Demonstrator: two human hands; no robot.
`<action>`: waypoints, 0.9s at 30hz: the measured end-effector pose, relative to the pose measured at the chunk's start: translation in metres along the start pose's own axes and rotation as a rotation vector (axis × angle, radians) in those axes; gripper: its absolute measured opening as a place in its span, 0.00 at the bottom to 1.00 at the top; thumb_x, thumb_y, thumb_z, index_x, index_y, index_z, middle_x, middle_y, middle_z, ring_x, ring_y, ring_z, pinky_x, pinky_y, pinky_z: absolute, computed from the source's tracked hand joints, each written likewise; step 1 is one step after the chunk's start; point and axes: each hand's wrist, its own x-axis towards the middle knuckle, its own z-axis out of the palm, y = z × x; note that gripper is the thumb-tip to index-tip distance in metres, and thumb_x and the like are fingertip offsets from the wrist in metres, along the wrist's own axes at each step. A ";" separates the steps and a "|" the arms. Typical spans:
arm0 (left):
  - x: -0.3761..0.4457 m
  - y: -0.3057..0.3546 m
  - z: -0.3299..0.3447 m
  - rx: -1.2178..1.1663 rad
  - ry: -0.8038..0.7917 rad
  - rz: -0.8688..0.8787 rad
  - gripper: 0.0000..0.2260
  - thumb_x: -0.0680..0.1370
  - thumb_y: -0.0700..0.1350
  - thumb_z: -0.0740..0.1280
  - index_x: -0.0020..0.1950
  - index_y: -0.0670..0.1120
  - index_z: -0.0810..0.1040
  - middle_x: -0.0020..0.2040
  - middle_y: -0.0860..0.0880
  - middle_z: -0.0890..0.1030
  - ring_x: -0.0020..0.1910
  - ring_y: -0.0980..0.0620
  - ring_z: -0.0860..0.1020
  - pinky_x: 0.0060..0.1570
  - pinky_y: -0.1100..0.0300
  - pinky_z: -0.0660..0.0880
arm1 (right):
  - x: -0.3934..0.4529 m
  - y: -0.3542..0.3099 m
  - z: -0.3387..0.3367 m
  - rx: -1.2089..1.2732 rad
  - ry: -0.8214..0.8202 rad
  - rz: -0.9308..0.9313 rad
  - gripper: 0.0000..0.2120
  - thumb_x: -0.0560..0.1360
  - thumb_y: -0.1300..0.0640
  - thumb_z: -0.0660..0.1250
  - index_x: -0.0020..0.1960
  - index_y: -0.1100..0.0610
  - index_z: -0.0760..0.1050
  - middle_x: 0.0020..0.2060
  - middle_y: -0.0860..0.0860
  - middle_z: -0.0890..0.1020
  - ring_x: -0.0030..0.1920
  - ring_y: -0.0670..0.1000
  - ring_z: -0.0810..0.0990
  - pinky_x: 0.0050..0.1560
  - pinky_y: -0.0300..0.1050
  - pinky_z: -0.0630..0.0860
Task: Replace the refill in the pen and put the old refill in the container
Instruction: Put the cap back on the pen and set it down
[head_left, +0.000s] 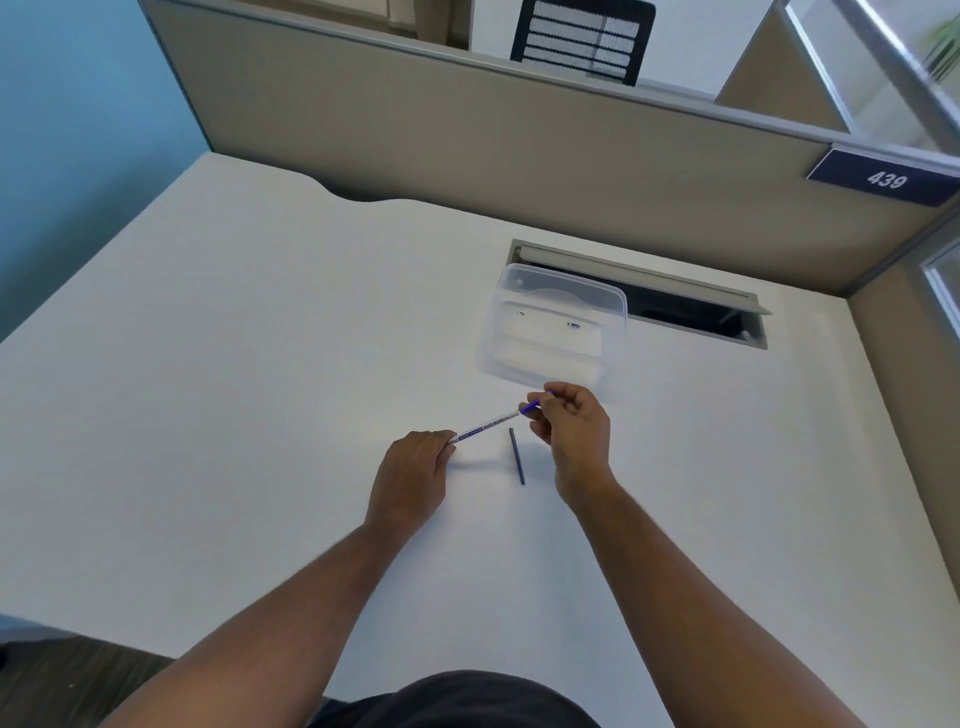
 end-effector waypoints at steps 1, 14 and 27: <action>0.000 0.003 0.001 0.001 -0.002 0.008 0.07 0.78 0.38 0.68 0.54 0.42 0.83 0.45 0.47 0.85 0.45 0.43 0.81 0.47 0.51 0.76 | -0.001 0.000 -0.002 0.012 -0.003 0.004 0.06 0.80 0.65 0.65 0.53 0.57 0.78 0.44 0.53 0.89 0.45 0.51 0.89 0.43 0.42 0.81; 0.000 0.013 0.001 -0.017 -0.053 0.079 0.07 0.80 0.39 0.65 0.55 0.42 0.82 0.46 0.47 0.85 0.46 0.43 0.80 0.48 0.51 0.75 | -0.015 0.002 -0.017 -0.080 0.066 -0.123 0.05 0.80 0.64 0.66 0.51 0.56 0.78 0.43 0.51 0.88 0.45 0.50 0.88 0.43 0.42 0.82; -0.006 0.009 0.005 -0.020 -0.107 0.075 0.10 0.81 0.42 0.59 0.52 0.45 0.79 0.43 0.50 0.83 0.42 0.44 0.78 0.45 0.50 0.74 | -0.018 0.008 -0.016 -0.152 0.034 -0.203 0.08 0.80 0.65 0.66 0.50 0.53 0.79 0.42 0.46 0.88 0.47 0.48 0.88 0.50 0.45 0.84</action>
